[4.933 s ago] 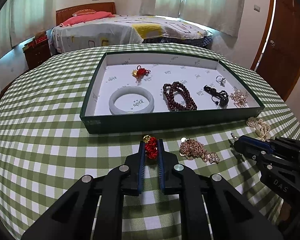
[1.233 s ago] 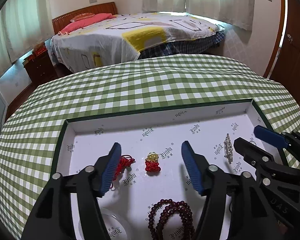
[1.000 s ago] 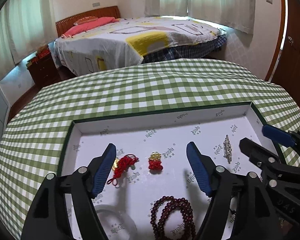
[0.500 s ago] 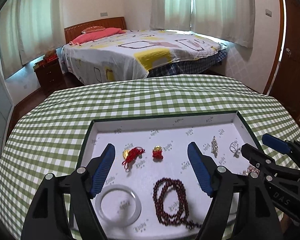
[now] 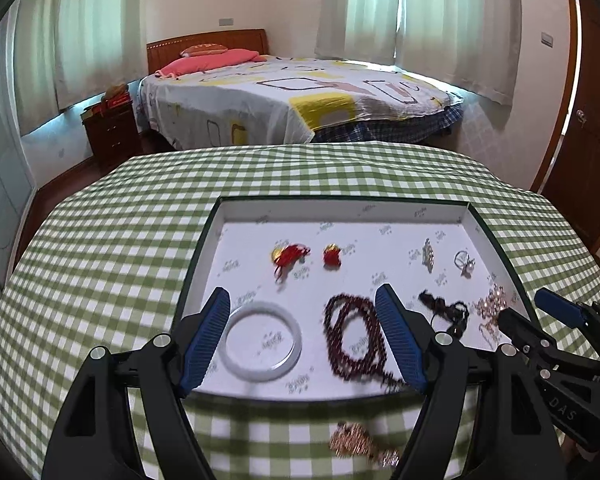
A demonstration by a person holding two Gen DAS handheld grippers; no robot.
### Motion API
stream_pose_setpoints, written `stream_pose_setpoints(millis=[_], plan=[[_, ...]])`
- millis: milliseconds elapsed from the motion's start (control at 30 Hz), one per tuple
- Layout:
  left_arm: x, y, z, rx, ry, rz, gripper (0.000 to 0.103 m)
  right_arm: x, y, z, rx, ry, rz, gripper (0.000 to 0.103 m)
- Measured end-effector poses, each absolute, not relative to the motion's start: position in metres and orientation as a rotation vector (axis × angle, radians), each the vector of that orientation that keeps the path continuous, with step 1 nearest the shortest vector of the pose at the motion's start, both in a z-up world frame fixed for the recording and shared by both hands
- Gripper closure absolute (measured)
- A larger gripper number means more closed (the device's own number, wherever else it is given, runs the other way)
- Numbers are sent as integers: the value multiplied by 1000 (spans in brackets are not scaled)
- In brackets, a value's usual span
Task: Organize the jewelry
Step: 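Withdraw both tools from the tray back over the remaining jewelry, then grasp the rose-gold chain necklace with the left tool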
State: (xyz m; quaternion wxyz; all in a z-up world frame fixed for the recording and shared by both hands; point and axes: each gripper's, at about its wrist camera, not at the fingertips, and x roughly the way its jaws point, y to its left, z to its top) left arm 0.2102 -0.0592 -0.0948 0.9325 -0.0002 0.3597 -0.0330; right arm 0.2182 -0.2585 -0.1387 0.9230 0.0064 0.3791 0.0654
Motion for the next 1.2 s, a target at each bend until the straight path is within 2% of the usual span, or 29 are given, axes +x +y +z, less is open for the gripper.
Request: stream_pose_setpoints(millis=[600, 1200], plan=[[156, -50, -134, -28, 836, -68, 30, 157, -276, -166, 25, 831, 107, 44], [168, -69, -164, 9, 899, -114, 31, 152, -289, -179, 73, 853, 93, 44]])
